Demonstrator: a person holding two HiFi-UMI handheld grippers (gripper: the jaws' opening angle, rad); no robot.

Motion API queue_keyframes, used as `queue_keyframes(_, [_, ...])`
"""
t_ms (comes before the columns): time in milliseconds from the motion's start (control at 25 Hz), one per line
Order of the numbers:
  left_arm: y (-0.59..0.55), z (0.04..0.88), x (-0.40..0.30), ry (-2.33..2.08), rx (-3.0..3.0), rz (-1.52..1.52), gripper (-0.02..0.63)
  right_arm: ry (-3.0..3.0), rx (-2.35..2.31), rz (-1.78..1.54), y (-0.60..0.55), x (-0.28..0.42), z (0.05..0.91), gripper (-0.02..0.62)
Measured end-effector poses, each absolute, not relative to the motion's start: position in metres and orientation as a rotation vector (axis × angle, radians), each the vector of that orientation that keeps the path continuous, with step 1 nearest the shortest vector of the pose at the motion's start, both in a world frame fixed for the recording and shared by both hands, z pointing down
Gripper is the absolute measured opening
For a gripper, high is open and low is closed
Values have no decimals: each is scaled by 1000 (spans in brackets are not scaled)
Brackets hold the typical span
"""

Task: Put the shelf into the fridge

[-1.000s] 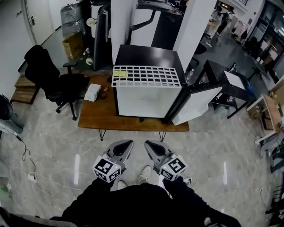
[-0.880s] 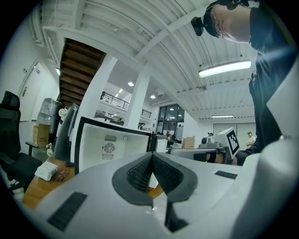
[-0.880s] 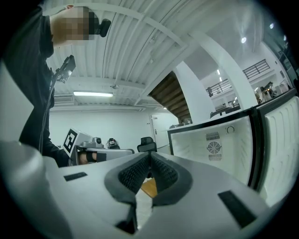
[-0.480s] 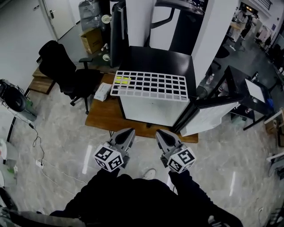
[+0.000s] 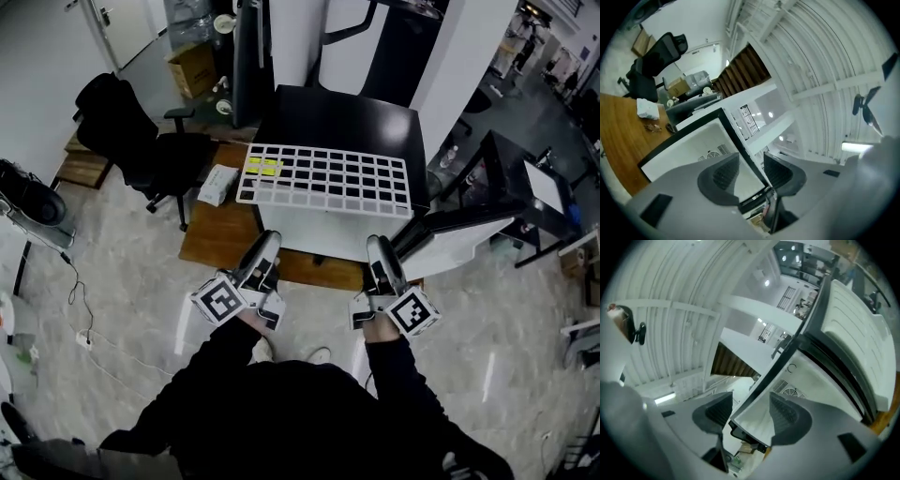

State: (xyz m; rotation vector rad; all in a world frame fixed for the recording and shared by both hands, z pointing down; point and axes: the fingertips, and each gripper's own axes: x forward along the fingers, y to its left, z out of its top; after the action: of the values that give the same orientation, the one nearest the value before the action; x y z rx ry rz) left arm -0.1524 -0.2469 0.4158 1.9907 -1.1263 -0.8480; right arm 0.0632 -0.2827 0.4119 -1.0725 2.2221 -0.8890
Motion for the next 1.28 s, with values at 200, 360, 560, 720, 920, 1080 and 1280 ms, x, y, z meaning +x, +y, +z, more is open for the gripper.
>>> queue_keyframes(200, [-275,421,-192,-1074,1754,-1040,228,1932,-1223,-1058,-306,91,433,279])
queue_keyframes(360, [-298,425,-210,-1063,1617,-1104,242,1766,-1204,-1148,-322,93,441,282])
queue_keyframes(560, [-325,416,-221,-1087,1580,-1112,242,1730,-1190,-1141,-342,89,431,282])
queue_keyframes(720, [-336,417,-227,-1108,1560,-1119,242,1686,-1191,-1146,-353,95,427,281])
queue_keyframes(920, [-339,422,-226,-1109,1539,-1096,242,1618,-1199,-1190,-363,101,431,179])
queue_keyframes(1080, [-340,428,-221,-1099,1541,-1048,180,1586,-1186,-1204,-363,100,431,122])
queue_keyframes(1280, [-334,421,-219,-1084,1550,-1048,68,1578,-1165,-1207,-360,97,424,43])
